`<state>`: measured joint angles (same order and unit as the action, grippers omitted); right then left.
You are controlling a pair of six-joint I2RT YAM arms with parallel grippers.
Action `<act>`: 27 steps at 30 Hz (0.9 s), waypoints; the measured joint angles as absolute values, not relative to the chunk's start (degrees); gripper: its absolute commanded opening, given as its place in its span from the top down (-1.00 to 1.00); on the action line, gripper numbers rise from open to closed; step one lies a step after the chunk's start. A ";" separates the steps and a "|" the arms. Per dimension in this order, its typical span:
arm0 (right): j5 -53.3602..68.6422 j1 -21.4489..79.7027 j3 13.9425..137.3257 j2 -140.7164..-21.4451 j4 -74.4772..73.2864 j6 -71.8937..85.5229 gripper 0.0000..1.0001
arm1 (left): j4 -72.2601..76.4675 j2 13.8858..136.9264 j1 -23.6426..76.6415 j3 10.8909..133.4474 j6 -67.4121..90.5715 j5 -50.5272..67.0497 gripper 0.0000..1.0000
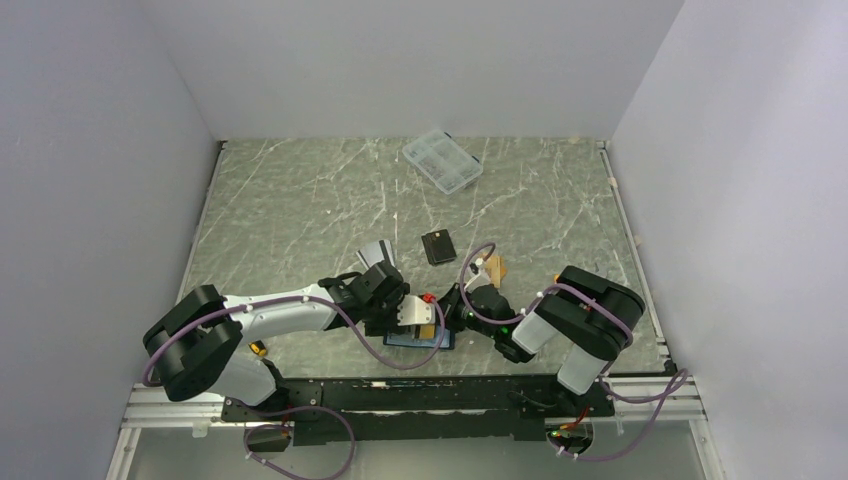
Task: Put the credit cards into the card holder
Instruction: Insert the credit card into the card holder.
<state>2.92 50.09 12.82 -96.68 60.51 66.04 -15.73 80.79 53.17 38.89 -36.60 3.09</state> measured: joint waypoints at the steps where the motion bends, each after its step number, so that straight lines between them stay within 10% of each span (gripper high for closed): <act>1: 2.98 50.09 12.82 -96.68 60.51 66.17 1.00 | -15.75 80.77 53.21 38.89 -36.60 3.09 -0.25; 10: 2.50 51.68 12.78 -96.25 59.35 67.72 0.98 | -15.86 80.71 53.95 38.79 -36.58 2.44 -0.19; 20: 1.23 52.84 13.26 -92.40 53.10 69.23 0.21 | -15.99 80.68 54.35 38.74 -36.34 2.07 -0.16; 27: -0.45 53.04 15.35 -83.35 37.89 68.58 0.08 | -15.94 80.44 54.39 38.57 -36.21 2.11 -0.14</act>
